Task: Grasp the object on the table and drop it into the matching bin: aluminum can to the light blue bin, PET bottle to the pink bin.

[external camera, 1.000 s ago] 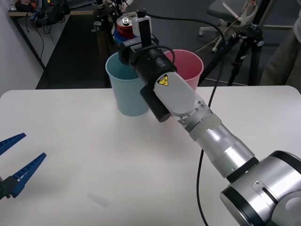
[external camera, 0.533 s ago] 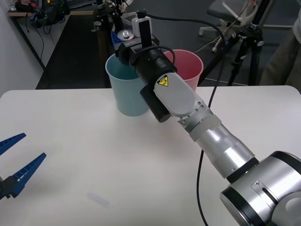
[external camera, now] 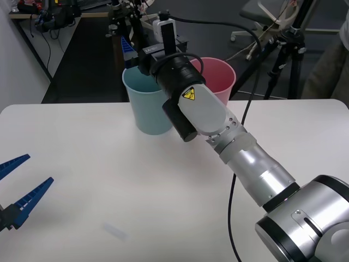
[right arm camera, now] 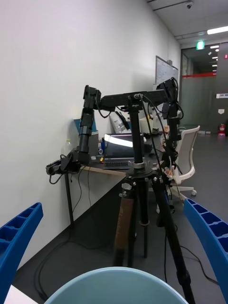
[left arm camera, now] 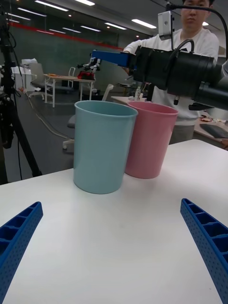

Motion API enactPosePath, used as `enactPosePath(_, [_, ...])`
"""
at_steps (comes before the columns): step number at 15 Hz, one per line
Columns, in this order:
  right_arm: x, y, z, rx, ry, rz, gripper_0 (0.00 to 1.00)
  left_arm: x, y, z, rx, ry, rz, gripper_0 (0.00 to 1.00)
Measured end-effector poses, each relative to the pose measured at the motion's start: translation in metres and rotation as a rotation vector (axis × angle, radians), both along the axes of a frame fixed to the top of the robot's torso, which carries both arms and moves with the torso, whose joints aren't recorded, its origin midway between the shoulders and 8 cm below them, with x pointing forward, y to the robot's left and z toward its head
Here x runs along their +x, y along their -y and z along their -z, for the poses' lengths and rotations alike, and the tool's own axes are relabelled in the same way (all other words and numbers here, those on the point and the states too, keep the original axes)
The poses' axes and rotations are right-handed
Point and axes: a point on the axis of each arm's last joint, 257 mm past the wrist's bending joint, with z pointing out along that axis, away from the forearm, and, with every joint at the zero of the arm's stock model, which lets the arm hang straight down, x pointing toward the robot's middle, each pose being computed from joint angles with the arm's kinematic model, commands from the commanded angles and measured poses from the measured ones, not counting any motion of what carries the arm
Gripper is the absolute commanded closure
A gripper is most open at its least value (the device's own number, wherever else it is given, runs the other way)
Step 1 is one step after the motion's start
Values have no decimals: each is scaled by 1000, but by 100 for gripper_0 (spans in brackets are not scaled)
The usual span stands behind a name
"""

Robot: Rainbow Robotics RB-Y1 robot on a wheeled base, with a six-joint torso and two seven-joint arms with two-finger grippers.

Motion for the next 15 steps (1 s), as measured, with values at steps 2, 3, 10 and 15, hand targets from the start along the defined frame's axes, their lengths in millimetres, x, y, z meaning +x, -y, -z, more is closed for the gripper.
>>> enactPosePath(2, [0, 1, 0, 1, 1, 4, 0, 0, 0, 0, 0, 0, 0, 0])
enactPosePath(3, [1, 2, 0, 1, 4, 8, 0, 0, 0, 0, 0, 0, 0, 0])
enactPosePath(10, [-60, 34, -10, 49, 106, -21, 0, 0, 0, 0, 0, 0, 0, 0])
enactPosePath(15, [-133, 79, 14, 17, 98, -111, 0, 0, 0, 0, 0, 0, 0, 0])
